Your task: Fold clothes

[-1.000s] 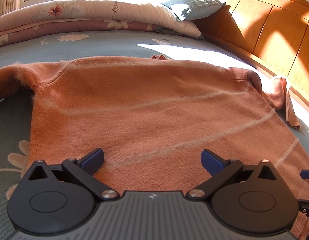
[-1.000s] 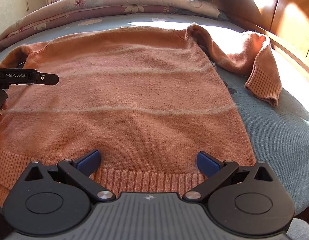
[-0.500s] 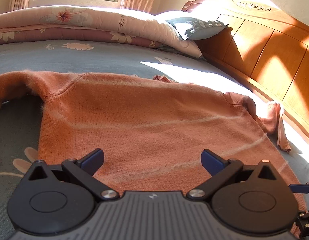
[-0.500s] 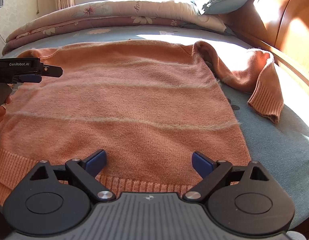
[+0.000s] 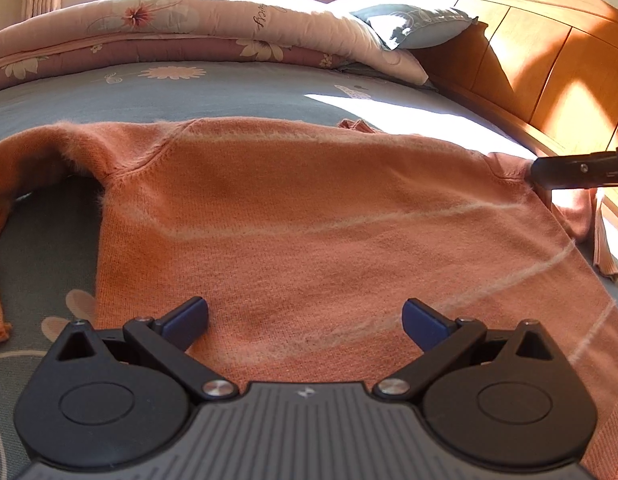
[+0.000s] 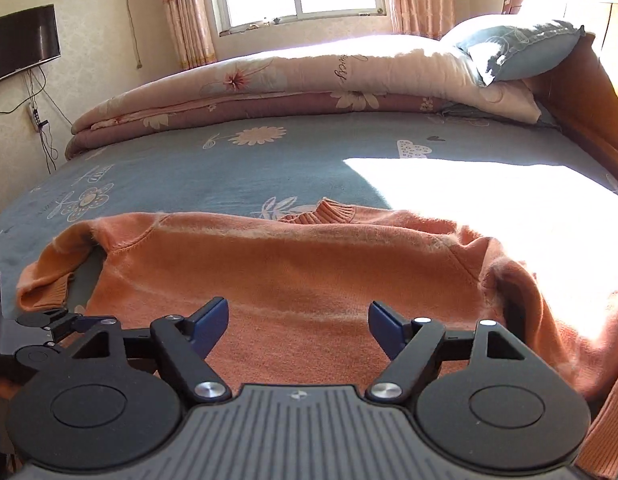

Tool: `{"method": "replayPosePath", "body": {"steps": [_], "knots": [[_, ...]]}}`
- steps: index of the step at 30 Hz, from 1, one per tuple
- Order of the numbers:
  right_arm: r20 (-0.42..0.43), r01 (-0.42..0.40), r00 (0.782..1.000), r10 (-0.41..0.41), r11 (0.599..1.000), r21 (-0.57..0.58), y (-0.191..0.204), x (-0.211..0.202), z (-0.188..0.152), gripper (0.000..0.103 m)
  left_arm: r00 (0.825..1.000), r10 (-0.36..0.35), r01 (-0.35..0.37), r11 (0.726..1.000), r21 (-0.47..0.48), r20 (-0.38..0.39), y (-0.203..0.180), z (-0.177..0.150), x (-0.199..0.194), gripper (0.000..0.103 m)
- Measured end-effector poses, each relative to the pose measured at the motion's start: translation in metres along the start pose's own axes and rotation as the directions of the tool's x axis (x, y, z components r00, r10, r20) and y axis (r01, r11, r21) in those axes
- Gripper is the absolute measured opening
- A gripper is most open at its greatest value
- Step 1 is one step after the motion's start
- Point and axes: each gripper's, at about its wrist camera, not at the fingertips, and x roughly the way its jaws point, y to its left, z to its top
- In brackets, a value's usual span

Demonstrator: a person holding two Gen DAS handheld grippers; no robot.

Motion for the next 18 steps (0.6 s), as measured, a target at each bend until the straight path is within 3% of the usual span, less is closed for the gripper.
{"method": "replayPosePath", "body": {"steps": [2,7,14,16,18], "knots": [[-0.057,-0.019,0.998,0.02,1.0,0.021,-0.007,0.024,-0.003,0.07,1.0,0.001,-0.001,1.0,0.008,0.001,0.001,0.0,0.001,0.102],[-0.147,0.015,0.989,-0.009,0.999,0.043,-0.023,0.055,-0.023,0.071,1.0,0.003,-0.003,1.0,0.012,0.001,0.002,0.0,0.002,0.102],[-0.145,0.168,0.978,-0.15,0.978,0.123,-0.072,0.023,-0.034,0.071,1.0,0.022,-0.022,0.999,0.04,-0.001,-0.002,-0.002,0.003,0.102],[-0.121,0.158,0.983,-0.141,0.977,0.146,-0.08,0.011,-0.032,0.076,1.0,0.027,-0.027,0.999,0.044,-0.001,-0.003,-0.002,0.003,0.102],[-0.077,0.093,0.994,-0.081,0.982,0.167,-0.08,0.003,-0.025,0.081,1.0,0.027,-0.027,0.999,0.047,0.001,-0.003,-0.002,0.003,0.102]]}}
